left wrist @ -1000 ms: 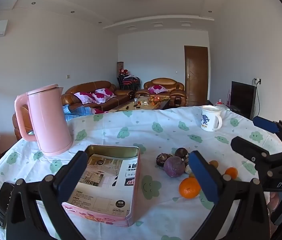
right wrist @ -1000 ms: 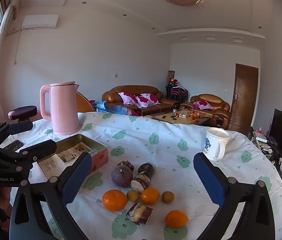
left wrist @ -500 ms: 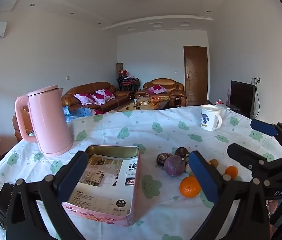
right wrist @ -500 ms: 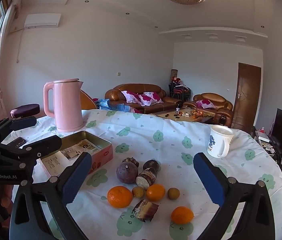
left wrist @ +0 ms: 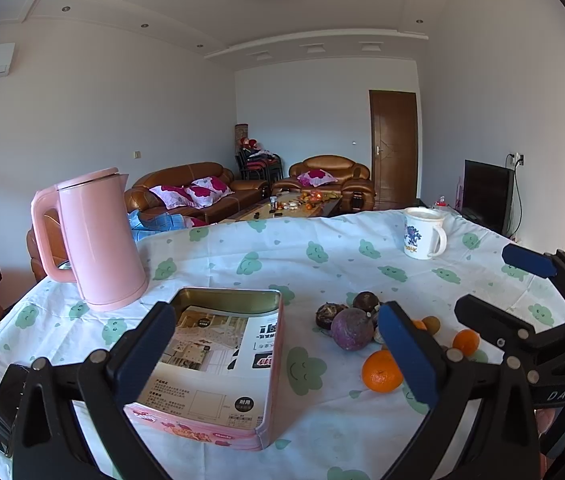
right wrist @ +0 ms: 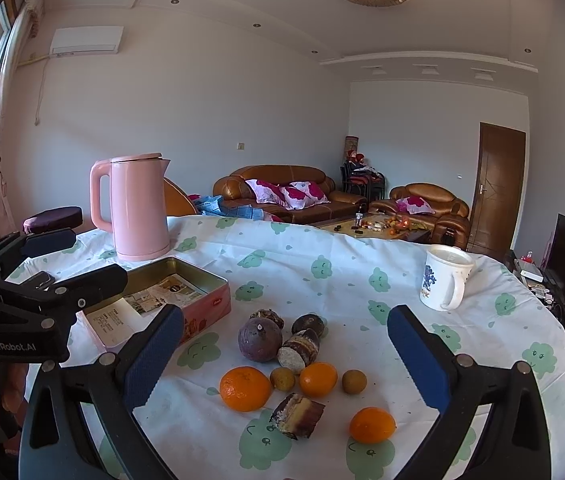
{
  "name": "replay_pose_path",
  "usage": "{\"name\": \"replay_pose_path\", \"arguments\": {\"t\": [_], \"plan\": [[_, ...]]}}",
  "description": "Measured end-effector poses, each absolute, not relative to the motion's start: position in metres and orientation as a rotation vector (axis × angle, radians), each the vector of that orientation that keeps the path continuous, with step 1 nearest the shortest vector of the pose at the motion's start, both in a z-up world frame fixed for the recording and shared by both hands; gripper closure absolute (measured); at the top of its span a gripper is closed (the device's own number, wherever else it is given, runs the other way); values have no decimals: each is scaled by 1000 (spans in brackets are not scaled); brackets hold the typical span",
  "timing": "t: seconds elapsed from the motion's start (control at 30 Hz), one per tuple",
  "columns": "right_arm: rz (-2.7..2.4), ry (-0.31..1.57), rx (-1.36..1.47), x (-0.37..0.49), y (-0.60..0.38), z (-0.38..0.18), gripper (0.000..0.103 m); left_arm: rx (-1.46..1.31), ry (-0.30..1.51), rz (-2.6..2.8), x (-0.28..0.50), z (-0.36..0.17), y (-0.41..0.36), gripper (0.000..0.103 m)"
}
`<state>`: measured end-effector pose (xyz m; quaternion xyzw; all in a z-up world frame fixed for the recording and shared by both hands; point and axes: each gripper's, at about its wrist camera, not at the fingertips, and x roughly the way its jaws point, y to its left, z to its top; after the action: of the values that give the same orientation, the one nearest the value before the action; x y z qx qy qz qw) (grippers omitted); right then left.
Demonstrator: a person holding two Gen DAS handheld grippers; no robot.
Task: Organize fruits
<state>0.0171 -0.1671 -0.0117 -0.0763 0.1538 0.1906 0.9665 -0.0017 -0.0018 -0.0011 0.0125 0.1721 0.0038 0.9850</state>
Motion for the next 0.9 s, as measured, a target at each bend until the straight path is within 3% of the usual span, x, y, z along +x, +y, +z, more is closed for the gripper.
{"name": "replay_pose_path", "arguments": {"t": [0.9], "plan": [[398, 323, -155, 16, -161, -18, 1, 25, 345, 8, -2, -2, 0, 0]]}}
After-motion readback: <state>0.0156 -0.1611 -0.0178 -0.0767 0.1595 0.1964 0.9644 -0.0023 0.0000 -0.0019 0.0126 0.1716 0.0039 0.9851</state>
